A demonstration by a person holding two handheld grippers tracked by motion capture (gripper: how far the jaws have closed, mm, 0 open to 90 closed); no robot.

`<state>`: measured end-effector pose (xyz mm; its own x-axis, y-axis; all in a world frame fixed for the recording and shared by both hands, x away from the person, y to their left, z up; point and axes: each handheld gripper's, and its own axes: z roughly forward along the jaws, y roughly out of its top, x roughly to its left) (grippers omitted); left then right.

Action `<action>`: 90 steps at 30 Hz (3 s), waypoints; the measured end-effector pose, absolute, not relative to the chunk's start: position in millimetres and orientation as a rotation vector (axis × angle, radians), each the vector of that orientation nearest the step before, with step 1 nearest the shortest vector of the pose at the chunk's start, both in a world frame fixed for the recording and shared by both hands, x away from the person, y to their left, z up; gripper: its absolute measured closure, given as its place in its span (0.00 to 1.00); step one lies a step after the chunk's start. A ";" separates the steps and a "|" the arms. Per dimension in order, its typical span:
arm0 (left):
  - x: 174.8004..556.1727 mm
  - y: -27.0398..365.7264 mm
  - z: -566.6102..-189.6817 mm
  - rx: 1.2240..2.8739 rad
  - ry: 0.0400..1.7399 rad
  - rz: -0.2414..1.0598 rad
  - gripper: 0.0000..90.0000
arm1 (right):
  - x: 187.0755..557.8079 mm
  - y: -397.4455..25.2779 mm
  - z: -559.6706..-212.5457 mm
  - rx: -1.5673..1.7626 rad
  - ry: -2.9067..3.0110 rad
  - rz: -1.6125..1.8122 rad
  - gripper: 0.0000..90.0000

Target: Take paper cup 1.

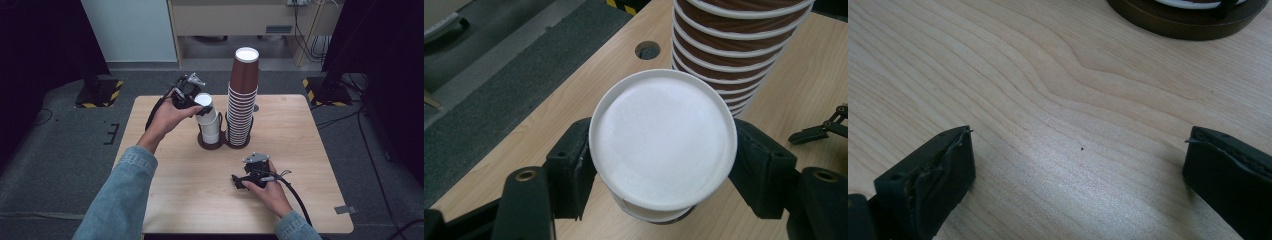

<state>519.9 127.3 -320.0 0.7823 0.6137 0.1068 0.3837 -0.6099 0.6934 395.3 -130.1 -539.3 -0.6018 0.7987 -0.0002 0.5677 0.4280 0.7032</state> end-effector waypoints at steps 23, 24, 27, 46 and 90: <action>494.1 152.9 -317.3 2.289 0.727 0.419 0.36 | 395.0 -129.2 -539.2 1.190 2.350 0.971 0.00; 494.1 152.9 -317.3 2.289 0.727 0.419 0.36 | 395.0 -129.2 -539.2 1.190 2.350 0.971 0.00; 490.5 157.0 -319.1 2.284 0.728 0.416 0.36 | 395.1 -129.2 -539.2 1.187 2.350 0.972 0.00; 476.6 175.3 -328.6 2.286 0.742 0.399 0.36 | 395.1 -128.8 -539.2 1.187 2.350 0.972 0.00; 444.6 193.6 -356.1 2.326 0.718 0.355 0.36 | 394.6 -127.8 -539.3 1.192 2.350 0.971 0.00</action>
